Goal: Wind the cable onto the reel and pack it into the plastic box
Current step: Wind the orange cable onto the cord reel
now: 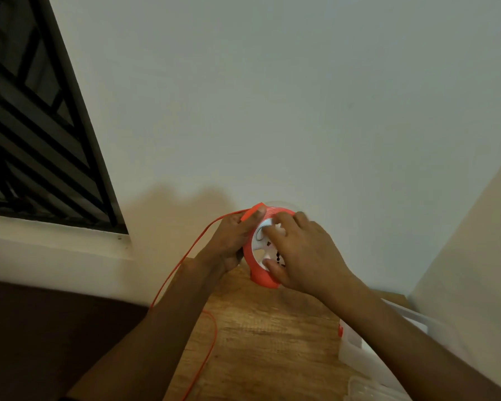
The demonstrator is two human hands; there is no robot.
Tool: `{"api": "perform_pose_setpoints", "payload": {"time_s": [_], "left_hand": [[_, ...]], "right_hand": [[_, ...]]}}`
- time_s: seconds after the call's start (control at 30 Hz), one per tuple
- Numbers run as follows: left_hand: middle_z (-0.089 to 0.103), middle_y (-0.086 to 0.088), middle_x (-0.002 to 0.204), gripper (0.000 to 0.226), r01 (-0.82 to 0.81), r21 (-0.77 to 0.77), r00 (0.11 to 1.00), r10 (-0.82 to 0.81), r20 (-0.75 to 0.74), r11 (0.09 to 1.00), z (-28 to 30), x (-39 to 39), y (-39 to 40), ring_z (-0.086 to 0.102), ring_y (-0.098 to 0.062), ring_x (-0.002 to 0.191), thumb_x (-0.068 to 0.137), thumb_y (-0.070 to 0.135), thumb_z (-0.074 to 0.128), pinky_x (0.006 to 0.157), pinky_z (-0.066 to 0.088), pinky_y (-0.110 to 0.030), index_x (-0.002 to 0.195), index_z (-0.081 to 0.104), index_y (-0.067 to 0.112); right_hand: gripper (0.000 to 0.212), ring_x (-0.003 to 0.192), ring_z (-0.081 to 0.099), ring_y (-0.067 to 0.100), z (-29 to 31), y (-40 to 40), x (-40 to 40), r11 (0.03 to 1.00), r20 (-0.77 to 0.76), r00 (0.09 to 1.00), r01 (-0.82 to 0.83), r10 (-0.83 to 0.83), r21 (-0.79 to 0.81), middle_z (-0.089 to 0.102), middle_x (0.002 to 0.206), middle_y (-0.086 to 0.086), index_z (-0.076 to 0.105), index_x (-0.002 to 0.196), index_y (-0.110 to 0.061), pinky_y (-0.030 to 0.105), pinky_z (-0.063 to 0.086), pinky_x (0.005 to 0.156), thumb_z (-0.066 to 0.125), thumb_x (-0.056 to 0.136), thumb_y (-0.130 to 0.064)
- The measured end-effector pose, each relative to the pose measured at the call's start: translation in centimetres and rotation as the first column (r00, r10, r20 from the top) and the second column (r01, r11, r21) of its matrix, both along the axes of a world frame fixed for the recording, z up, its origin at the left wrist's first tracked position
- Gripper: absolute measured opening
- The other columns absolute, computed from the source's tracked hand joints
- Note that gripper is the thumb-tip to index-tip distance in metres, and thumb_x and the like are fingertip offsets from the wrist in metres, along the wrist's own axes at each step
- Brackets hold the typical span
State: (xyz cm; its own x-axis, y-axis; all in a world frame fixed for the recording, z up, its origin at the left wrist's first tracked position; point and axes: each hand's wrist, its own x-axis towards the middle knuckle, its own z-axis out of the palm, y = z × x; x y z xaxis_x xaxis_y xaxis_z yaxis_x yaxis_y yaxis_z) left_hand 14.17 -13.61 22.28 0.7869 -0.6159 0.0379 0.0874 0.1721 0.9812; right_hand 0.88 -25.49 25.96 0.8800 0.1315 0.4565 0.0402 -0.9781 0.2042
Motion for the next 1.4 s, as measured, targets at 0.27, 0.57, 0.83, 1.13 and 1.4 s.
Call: {"api": "perform_pose_setpoints", "payload": {"time_s": [0.27, 0.57, 0.83, 1.13, 1.4], "left_hand": [[0.08, -0.007, 0.103, 0.041, 0.024, -0.009, 0.999, -0.024, -0.046, 1.0, -0.6, -0.5, -0.2, 0.078, -0.027, 0.089, 0.09, 0.049, 0.065, 0.072, 0.063, -0.034, 0.114, 0.073, 0.017], [0.078, -0.012, 0.112, 0.05, -0.017, -0.049, 0.999, 0.016, -0.029, 0.999, -0.1, -0.9, -0.3, 0.076, -0.035, 0.098, 0.088, 0.052, 0.067, 0.083, 0.063, -0.046, 0.122, 0.069, 0.015], [0.08, -0.007, 0.103, 0.035, -0.027, -0.063, 1.0, 0.028, 0.014, 0.998, 0.4, -1.0, -0.9, 0.077, -0.029, 0.092, 0.082, 0.055, 0.068, 0.075, 0.063, -0.036, 0.102, 0.077, 0.027], [0.076, -0.017, 0.11, 0.05, 0.085, -0.014, 0.996, -0.085, -0.013, 0.996, -0.5, 0.8, 0.7, 0.075, -0.035, 0.091, 0.091, 0.048, 0.065, 0.081, 0.062, -0.044, 0.123, 0.067, 0.01], [0.077, -0.016, 0.11, 0.053, 0.132, 0.061, 0.989, -0.135, 0.054, 0.989, -0.8, 0.3, -0.3, 0.076, -0.034, 0.093, 0.087, 0.05, 0.065, 0.08, 0.064, -0.041, 0.122, 0.069, 0.011]], "right_hand": [[0.059, 0.093, 0.06, 0.035, -0.5, 1.7, 1.1, 0.991, 0.073, 0.989, 0.131, -0.128, -0.041, 0.07, 0.098, 0.013, 0.051, 0.125, -0.012, 0.044, 0.052, 0.072, 0.068, 0.077, -0.042], [0.043, 0.066, 0.063, 0.028, 1.2, -0.1, 3.0, 0.971, 0.106, 0.966, 0.234, -0.237, 0.041, 0.071, 0.074, 0.006, 0.061, 0.099, -0.018, 0.041, 0.048, 0.073, 0.043, 0.086, -0.054], [0.01, 0.055, 0.051, 0.022, 1.2, 0.1, 2.8, 0.974, 0.273, 0.961, -0.02, -0.043, 0.225, 0.06, 0.06, 0.001, 0.057, 0.076, -0.016, 0.032, 0.043, 0.056, 0.06, 0.079, -0.025], [0.058, 0.098, 0.056, 0.028, 0.7, -2.3, 0.2, 0.967, -0.097, 0.973, -0.221, 0.21, -0.128, 0.066, 0.116, 0.0, 0.06, 0.118, -0.02, 0.04, 0.056, 0.069, 0.08, 0.065, -0.035], [0.056, 0.093, 0.053, 0.029, 0.1, -0.8, 0.4, 0.945, -0.055, 0.98, -0.199, 0.191, -0.261, 0.068, 0.105, 0.005, 0.059, 0.108, -0.015, 0.038, 0.048, 0.074, 0.081, 0.063, -0.041]]}}
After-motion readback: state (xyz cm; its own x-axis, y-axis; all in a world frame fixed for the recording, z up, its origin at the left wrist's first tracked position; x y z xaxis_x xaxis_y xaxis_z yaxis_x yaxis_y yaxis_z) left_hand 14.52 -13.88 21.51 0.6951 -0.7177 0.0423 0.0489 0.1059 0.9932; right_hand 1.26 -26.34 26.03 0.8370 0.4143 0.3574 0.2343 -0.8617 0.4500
